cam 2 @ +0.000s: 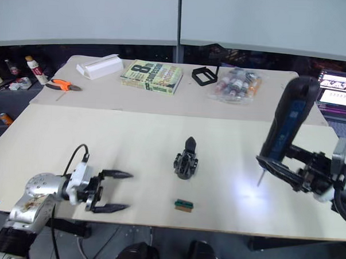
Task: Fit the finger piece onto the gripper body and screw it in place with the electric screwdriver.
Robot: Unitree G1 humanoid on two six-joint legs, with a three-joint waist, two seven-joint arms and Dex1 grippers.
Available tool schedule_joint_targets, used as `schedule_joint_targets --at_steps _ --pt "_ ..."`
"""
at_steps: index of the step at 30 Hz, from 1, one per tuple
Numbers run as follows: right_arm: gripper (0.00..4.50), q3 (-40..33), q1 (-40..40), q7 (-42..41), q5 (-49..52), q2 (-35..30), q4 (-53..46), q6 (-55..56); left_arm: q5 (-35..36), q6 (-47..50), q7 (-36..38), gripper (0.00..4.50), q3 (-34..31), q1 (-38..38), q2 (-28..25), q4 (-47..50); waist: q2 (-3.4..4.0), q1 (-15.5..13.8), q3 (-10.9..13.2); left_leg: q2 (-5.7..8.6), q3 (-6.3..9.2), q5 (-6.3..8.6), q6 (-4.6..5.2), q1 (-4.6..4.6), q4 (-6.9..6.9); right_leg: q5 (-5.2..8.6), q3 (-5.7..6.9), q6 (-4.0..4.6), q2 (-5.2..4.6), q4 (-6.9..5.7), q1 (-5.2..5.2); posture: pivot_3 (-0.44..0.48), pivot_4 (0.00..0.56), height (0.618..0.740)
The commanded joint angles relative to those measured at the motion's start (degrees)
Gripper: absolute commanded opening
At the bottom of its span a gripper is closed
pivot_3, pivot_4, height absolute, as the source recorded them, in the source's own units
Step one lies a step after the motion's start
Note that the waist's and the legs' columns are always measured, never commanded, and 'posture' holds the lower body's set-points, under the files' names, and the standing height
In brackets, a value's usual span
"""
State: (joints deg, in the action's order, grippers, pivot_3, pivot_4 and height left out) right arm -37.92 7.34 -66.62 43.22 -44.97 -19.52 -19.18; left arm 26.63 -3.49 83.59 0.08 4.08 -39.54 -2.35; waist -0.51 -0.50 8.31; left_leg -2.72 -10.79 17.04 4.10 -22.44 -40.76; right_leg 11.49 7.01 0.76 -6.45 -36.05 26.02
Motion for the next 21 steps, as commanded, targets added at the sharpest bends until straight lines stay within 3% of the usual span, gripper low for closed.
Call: schedule_joint_targets --at_steps 1,9,13,21 --pt "1.93 -1.8 -1.2 0.1 2.0 0.1 -3.8 2.6 0.8 -0.5 -0.3 4.48 -0.8 1.3 0.4 0.8 0.03 0.0 0.0 0.0 0.0 0.0 0.0 0.0 0.0 0.02 0.0 -0.05 0.0 0.0 0.01 0.0 0.15 0.74" --pt "1.93 7.3 -7.0 6.9 10.0 0.6 -15.0 -2.6 0.1 2.7 -2.3 4.48 3.1 3.2 2.2 6.5 0.07 -0.1 0.0 -0.03 0.03 0.0 -0.02 0.01 0.03 -0.23 -0.02 0.37 0.0 -0.02 0.03 0.0 0.15 0.74" --pt "1.93 16.5 -9.6 10.8 12.4 2.6 -20.5 -5.1 -2.6 4.9 -4.7 4.48 7.5 4.8 3.6 8.8 0.06 -0.3 0.1 0.02 0.03 0.0 -0.02 -0.03 0.01 -0.24 0.0 0.4 -0.02 0.01 0.02 0.0 0.15 0.74" --pt "1.93 31.3 -12.2 11.2 3.5 8.9 -19.5 -1.7 -10.1 5.1 -10.8 4.48 15.1 9.1 9.7 6.2 0.03 -0.2 0.1 0.08 0.02 0.01 0.02 -0.09 -0.06 -0.26 0.01 0.36 0.0 0.01 0.03 0.0 0.15 0.74"
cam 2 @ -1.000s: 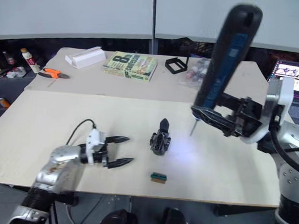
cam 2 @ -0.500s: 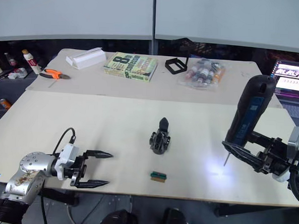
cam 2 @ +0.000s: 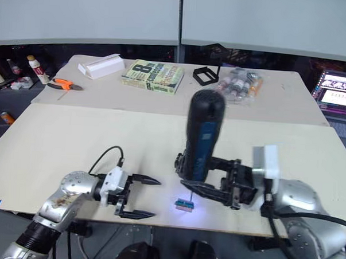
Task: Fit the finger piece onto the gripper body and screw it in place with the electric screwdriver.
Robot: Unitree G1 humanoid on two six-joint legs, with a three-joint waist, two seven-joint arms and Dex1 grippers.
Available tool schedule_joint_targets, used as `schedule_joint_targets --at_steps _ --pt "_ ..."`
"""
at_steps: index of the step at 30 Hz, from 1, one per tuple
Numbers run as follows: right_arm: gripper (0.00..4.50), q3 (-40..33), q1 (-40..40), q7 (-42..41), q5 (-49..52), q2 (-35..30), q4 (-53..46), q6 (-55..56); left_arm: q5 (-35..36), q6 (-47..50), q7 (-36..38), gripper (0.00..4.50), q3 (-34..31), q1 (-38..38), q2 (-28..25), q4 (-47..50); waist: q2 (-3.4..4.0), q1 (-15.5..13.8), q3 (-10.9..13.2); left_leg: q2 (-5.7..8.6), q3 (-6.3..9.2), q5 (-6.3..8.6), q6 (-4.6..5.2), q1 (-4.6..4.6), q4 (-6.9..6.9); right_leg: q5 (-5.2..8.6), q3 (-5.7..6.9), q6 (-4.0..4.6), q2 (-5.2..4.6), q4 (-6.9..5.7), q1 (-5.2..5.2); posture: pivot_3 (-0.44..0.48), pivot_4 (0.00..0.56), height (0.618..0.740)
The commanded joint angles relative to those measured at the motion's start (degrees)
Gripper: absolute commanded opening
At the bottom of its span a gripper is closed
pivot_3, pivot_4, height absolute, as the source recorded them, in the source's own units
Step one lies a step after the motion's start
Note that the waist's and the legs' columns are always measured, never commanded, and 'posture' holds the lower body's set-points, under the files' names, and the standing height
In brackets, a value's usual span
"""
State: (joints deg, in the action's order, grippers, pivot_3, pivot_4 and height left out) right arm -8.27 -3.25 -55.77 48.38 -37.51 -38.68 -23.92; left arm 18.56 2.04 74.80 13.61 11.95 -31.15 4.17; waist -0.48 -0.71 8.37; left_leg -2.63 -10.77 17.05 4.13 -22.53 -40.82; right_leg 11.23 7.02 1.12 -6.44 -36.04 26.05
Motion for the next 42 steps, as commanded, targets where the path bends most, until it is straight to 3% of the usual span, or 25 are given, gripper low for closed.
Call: schedule_joint_targets --at_steps 1,9,20,42 --pt "1.93 2.8 -1.9 0.0 -2.7 2.0 0.2 3.5 -2.5 -0.1 -2.3 4.48 2.3 1.6 1.9 -0.8 0.0 0.0 0.0 0.0 0.0 0.0 0.0 0.0 -0.01 0.0 0.01 0.0 0.01 -0.01 0.0 0.0 0.15 0.74" --pt "1.93 7.8 -4.6 -0.8 -9.0 5.4 4.2 6.6 -7.5 -1.2 -4.2 4.48 8.3 4.6 6.5 -5.9 0.0 -0.1 0.0 0.02 -0.01 -0.01 0.0 0.0 -0.06 0.0 0.04 -0.01 0.03 -0.04 -0.01 0.0 0.15 0.74" --pt "1.93 7.1 -4.5 -2.3 -9.5 5.0 5.0 7.3 -9.4 -5.6 -5.2 4.48 8.7 4.7 8.7 -12.4 0.0 -0.1 0.0 0.02 0.0 -0.01 0.02 0.1 -0.12 0.0 0.03 -0.01 -0.01 -0.06 -0.12 0.0 0.15 0.74" --pt "1.93 6.3 -1.9 -4.9 -11.2 4.6 7.4 10.2 -7.8 -2.1 -4.1 4.48 9.0 5.2 9.0 -8.9 0.0 -0.1 0.0 0.02 0.04 0.03 0.08 0.21 -0.12 -0.01 0.04 -0.03 -0.03 -0.04 -0.3 0.0 0.15 0.74"
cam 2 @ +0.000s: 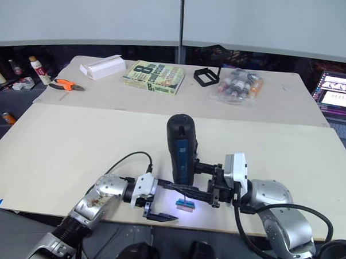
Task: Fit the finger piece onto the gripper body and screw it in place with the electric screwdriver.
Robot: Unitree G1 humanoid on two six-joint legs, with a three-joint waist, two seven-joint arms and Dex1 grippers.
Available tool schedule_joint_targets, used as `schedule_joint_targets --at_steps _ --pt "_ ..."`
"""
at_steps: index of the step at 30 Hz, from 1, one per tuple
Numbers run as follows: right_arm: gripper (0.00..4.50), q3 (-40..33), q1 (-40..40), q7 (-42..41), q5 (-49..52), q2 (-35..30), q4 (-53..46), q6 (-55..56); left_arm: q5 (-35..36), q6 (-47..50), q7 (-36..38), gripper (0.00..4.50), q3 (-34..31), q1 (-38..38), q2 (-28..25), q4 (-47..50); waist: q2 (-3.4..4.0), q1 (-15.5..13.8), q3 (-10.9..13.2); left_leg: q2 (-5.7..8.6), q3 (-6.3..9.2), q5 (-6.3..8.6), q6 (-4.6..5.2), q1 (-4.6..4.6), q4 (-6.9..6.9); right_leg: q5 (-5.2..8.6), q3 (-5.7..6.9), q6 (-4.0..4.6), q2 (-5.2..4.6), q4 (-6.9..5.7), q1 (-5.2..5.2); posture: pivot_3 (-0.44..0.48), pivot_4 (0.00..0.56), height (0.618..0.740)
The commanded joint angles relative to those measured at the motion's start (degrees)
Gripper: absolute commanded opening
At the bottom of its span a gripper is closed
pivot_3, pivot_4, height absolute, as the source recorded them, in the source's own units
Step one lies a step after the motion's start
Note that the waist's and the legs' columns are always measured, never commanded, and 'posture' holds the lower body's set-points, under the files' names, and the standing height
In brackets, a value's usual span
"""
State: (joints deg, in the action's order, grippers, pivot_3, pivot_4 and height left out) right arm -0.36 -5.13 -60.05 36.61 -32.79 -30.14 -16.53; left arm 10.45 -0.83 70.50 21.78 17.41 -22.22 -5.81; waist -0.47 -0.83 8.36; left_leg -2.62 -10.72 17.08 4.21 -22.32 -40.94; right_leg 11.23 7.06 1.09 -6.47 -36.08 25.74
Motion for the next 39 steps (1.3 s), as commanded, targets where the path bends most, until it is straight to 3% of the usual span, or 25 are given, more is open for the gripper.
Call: schedule_joint_targets --at_steps 1,39 --pt "1.93 -1.6 0.0 -0.6 0.5 -0.1 -1.1 2.9 0.3 0.9 0.2 4.48 0.7 -0.3 0.0 1.2 0.0 0.0 0.0 0.0 0.0 0.0 0.0 0.0 0.0 0.0 0.0 0.0 0.0 0.0 0.0 0.0 0.15 0.74" --pt "1.93 -0.9 -0.8 -0.9 0.1 1.0 -0.3 2.9 0.4 1.7 -0.1 4.48 0.4 -1.2 -0.4 2.2 0.0 0.1 0.0 0.0 0.0 0.0 -0.01 -0.01 0.0 0.0 -0.01 0.0 0.01 0.0 0.04 0.0 0.15 0.74"
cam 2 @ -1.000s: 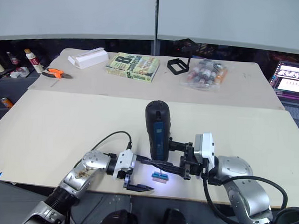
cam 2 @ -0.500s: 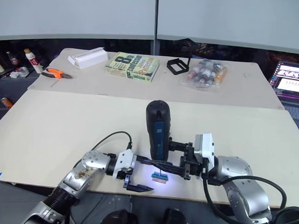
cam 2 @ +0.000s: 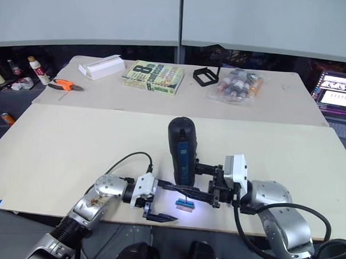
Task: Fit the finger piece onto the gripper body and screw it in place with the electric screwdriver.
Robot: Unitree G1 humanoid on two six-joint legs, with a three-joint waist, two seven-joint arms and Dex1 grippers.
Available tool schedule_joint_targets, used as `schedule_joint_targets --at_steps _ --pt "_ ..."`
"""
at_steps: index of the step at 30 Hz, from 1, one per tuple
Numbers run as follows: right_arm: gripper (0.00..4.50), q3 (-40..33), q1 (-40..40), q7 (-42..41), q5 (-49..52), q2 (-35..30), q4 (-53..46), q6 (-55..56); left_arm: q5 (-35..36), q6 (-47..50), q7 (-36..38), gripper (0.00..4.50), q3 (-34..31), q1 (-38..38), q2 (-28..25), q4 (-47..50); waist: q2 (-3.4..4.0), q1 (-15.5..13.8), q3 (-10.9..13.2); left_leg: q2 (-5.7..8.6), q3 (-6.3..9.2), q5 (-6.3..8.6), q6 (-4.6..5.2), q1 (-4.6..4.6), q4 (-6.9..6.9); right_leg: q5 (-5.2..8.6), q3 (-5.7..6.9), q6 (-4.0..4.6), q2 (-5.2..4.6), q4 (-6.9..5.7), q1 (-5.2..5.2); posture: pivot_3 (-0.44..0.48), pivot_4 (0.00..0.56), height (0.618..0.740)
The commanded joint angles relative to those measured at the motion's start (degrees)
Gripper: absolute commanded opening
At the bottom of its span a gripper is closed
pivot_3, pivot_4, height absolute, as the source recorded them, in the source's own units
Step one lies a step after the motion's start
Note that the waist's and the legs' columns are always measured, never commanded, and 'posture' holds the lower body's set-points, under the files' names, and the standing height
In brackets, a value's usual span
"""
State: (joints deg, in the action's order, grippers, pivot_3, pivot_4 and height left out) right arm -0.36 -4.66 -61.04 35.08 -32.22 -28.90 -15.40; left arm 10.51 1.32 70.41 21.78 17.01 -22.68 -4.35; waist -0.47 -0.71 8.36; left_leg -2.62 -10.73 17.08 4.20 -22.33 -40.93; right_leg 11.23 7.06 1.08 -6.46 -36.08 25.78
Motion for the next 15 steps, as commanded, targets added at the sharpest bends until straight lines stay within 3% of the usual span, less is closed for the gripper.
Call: schedule_joint_targets --at_steps 1,15 --pt "1.93 -0.9 -1.3 0.1 1.7 0.5 -1.6 1.8 0.4 -0.4 0.0 4.48 0.4 -0.7 0.1 0.8 0.0 0.0 0.0 0.0 0.0 0.0 0.0 0.0 0.0 0.0 0.0 0.0 0.0 0.0 0.0 0.0 0.15 0.74" --pt "1.93 0.3 -1.8 0.6 1.4 0.5 -1.5 0.5 0.5 0.3 -0.4 4.48 0.3 -0.7 0.0 1.5 0.0 0.0 0.0 0.0 0.0 0.0 0.0 0.0 0.0 0.0 0.0 0.0 0.0 0.0 0.0 0.0 0.15 0.74"
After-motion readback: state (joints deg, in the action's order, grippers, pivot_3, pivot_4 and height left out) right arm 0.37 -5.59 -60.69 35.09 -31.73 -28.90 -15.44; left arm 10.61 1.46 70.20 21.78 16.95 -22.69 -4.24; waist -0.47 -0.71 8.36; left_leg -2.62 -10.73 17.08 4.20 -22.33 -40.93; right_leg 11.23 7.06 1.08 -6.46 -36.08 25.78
